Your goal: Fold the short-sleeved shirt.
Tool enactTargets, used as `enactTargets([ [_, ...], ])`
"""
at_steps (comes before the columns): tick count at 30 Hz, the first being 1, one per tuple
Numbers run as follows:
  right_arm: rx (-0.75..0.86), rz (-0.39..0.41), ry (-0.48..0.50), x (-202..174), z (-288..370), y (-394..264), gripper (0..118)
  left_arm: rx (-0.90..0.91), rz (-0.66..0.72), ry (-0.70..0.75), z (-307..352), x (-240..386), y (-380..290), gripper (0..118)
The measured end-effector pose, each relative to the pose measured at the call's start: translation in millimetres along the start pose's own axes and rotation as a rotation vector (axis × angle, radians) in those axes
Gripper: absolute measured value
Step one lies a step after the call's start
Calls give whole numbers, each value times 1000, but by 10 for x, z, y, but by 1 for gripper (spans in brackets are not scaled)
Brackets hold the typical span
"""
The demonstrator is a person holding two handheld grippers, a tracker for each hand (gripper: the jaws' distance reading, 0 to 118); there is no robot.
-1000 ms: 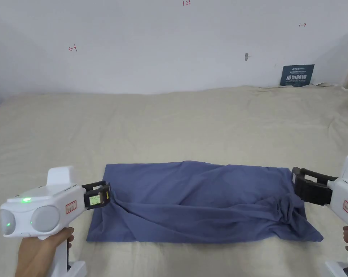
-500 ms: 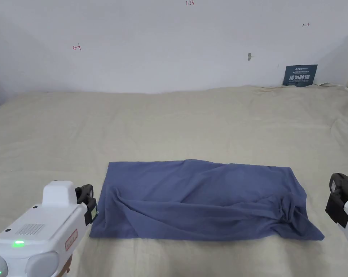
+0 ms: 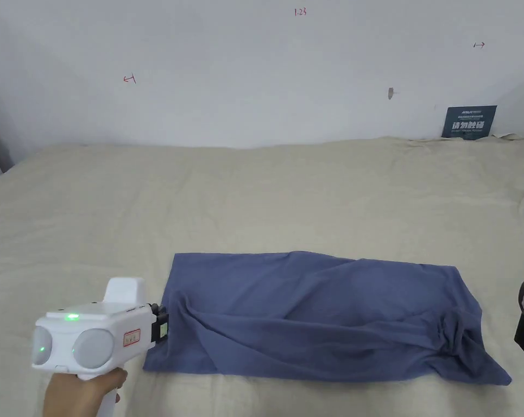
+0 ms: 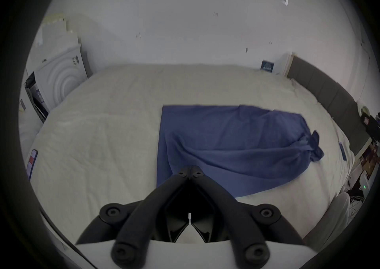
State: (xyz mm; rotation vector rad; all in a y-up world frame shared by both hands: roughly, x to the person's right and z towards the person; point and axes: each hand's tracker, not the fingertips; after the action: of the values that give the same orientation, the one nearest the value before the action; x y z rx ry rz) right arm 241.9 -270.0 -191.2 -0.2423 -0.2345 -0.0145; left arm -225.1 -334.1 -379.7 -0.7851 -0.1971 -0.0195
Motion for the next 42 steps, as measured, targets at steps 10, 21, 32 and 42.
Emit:
enactTargets([
  [10, -70, 1, -2, 56, -237, -227, 0, -257, 72, 22, -775, -206, 21, 58],
  [21, -109, -2, 10, 25, -297, -321, 0, -389, 54, 64, -1023, -274, -173, 72],
  [32, -269, -117, 15, 266, -515, -416, 0, -366, 24, 15, -894, -205, -163, 3],
  [42, -637, -246, -1, 535, -1384, -981, 69, -251, 82, -48, -537, -245, 31, 3],
])
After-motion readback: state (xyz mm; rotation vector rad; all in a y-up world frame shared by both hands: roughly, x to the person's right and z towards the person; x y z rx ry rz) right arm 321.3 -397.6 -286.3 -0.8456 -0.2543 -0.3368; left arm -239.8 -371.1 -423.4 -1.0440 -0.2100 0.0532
